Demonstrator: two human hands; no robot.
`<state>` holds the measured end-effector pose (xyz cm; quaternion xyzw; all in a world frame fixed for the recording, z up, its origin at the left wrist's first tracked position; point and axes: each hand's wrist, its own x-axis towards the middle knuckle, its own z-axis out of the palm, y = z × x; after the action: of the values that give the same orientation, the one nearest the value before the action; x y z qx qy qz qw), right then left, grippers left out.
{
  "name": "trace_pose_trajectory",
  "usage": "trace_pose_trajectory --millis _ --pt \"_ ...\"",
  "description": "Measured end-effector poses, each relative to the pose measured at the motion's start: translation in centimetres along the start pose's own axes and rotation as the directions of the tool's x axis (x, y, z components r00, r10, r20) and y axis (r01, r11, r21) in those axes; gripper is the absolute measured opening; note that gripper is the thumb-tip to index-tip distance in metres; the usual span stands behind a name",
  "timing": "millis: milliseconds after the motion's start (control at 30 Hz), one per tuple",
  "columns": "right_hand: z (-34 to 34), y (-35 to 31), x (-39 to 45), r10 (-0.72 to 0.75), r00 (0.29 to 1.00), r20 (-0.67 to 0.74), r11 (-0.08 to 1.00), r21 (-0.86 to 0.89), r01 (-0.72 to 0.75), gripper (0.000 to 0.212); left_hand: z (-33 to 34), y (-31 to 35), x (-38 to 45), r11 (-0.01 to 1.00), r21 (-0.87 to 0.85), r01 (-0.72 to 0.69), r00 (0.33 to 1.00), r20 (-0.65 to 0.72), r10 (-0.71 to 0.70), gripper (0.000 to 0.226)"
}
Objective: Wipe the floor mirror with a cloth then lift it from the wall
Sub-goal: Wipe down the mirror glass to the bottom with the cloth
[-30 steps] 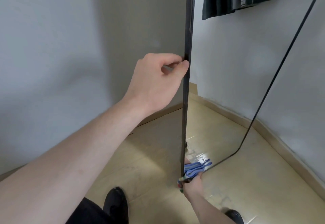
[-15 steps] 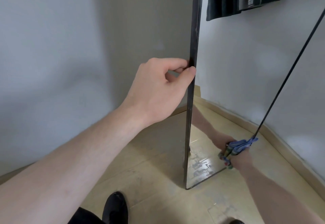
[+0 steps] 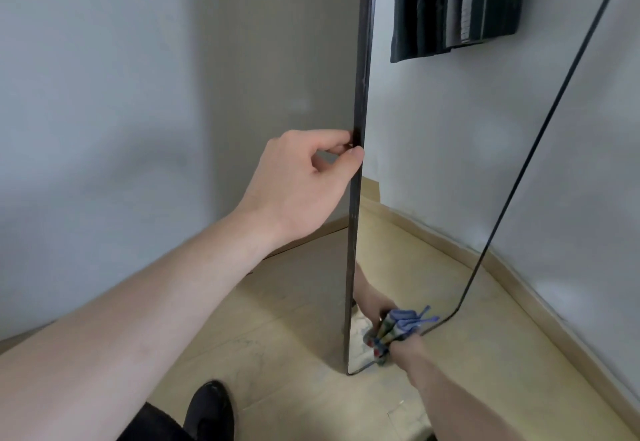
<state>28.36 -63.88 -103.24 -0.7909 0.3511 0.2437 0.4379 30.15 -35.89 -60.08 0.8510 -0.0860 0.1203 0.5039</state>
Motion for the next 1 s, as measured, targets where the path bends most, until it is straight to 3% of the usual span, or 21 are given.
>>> trace_pose_trajectory --millis 67,167,267,367,467,567,700,867,1000 --pt "2.9 0.5 -1.5 0.021 0.998 0.064 0.999 -0.028 -0.019 0.051 -0.1 0.1 -0.2 1.0 0.003 0.014 1.0 -0.008 -0.014 0.018" --pt "7.3 1.9 -2.9 0.107 0.989 0.106 0.969 0.211 -0.127 0.028 -0.3 0.2 -0.4 1.0 -0.01 0.028 1.0 -0.002 -0.028 0.02" --pt "7.3 -1.3 -9.8 0.059 0.986 0.154 0.947 0.303 -0.104 0.04 -0.5 0.0 -0.4 0.997 -0.068 0.038 0.999 0.038 -0.035 0.017" --pt "6.0 -4.3 -13.7 0.032 0.992 0.123 0.919 0.386 -0.077 0.021 -0.6 -0.2 -0.6 0.993 -0.1 0.066 0.996 0.061 -0.061 0.021" --pt "4.8 -7.0 -15.9 0.034 0.997 0.076 0.907 0.417 -0.062 0.028 -0.7 0.1 -0.7 0.993 -0.103 0.057 0.997 0.054 -0.051 0.027" --pt "3.6 -10.2 -17.4 -0.05 0.995 0.084 0.899 0.437 0.009 0.047 -0.3 0.1 -0.3 0.989 -0.12 0.089 0.996 0.024 -0.087 0.017" --pt "0.8 -15.5 -20.2 -0.134 0.99 0.055 0.881 0.464 0.094 0.034 -0.3 0.4 -0.2 0.984 -0.12 0.132 0.991 0.003 -0.132 0.023" --pt "-2.6 -20.3 -22.6 -0.268 0.963 0.042 0.846 0.489 0.214 0.035 -0.5 0.2 0.1 0.978 -0.133 0.162 0.987 0.005 -0.163 0.027" --pt "-3.8 -20.6 -23.7 -0.31 0.951 0.01 0.878 0.385 0.283 0.041 -0.7 0.3 0.2 0.974 -0.156 0.167 0.986 0.01 -0.167 0.028"
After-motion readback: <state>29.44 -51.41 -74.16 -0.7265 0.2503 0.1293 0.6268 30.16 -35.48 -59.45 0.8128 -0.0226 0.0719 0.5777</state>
